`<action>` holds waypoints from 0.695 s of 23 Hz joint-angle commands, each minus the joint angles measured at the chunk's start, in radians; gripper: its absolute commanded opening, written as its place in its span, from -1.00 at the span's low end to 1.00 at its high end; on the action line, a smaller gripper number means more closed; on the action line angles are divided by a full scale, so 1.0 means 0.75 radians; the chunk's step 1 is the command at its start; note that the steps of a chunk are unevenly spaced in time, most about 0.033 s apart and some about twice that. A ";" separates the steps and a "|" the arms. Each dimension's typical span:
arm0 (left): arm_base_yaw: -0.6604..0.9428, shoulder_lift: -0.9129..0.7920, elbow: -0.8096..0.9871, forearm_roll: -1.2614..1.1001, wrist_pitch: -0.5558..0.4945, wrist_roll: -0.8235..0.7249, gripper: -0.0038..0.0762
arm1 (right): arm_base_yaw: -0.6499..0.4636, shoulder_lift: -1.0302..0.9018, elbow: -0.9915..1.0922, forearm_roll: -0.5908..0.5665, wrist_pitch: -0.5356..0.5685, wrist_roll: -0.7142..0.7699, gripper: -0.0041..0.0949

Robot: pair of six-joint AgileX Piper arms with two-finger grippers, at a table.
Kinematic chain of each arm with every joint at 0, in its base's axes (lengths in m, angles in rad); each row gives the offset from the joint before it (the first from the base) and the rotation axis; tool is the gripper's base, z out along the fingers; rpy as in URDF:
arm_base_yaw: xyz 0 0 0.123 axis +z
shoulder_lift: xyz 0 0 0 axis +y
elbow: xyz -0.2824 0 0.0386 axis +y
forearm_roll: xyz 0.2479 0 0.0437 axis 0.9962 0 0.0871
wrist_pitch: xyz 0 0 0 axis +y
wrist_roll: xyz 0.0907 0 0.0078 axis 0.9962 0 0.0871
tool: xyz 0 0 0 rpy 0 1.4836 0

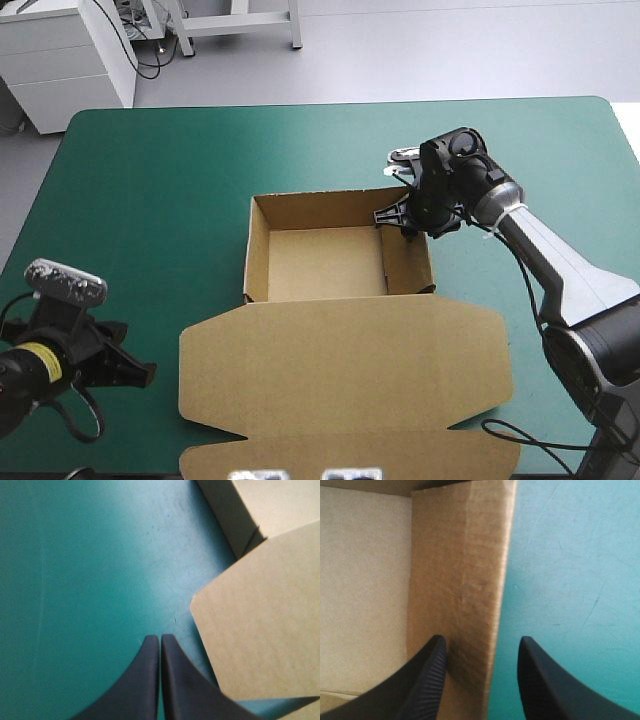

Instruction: Fold the box

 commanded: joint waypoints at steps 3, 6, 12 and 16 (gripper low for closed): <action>-0.004 -0.152 0.218 -0.030 -0.039 -0.052 -0.92 | -0.014 -0.013 -0.021 0.030 -0.018 -0.042 -0.32; -0.004 -0.218 0.318 -0.064 -0.036 -0.074 -0.92 | -0.014 0.015 -0.021 0.030 -0.002 -0.042 -0.66; -0.004 -0.288 0.431 -0.088 -0.027 -0.086 -0.92 | -0.030 -0.022 -0.030 -0.150 -0.009 -0.031 -0.96; -0.004 -0.288 0.431 -0.087 -0.025 -0.092 -0.92 | -0.187 -0.139 -0.064 -0.219 0.027 -0.051 -0.96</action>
